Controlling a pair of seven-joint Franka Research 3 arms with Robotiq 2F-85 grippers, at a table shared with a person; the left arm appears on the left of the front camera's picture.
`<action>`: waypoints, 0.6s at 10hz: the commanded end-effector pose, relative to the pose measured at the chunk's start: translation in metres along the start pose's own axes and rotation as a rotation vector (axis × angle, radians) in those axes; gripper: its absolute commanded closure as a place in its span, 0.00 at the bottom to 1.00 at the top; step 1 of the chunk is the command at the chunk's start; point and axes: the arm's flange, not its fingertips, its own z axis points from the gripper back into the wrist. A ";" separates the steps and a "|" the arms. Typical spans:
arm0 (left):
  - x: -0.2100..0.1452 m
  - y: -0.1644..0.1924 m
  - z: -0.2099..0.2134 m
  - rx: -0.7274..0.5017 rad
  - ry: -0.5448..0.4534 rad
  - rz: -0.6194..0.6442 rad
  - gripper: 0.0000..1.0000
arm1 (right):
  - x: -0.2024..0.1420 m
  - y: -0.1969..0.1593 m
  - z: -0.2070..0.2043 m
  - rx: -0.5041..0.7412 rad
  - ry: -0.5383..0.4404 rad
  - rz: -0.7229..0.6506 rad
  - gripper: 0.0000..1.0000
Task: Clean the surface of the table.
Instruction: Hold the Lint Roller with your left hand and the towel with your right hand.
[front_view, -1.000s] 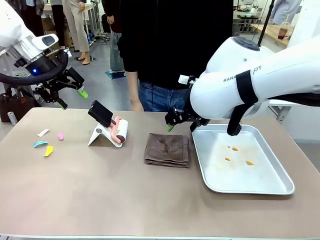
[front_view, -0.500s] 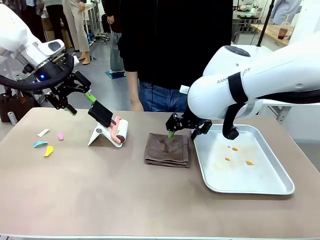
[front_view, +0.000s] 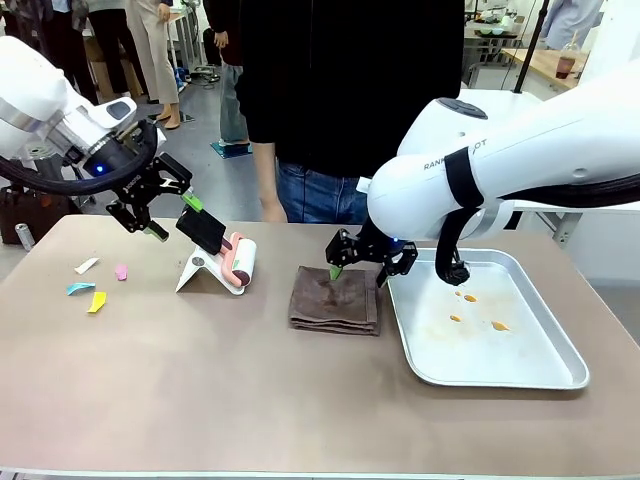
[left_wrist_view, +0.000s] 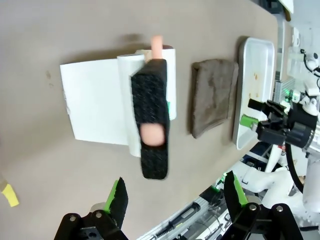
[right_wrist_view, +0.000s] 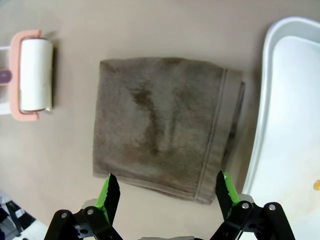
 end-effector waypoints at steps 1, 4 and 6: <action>0.010 0.010 -0.007 -0.032 -0.018 0.001 0.00 | -0.003 0.006 0.005 0.014 -0.011 -0.013 0.00; 0.030 0.022 -0.024 -0.100 -0.074 -0.003 0.00 | -0.005 0.009 0.003 0.019 -0.007 -0.006 0.00; 0.038 0.029 -0.031 -0.155 -0.126 0.002 0.00 | -0.001 0.006 -0.008 0.001 0.037 -0.019 0.00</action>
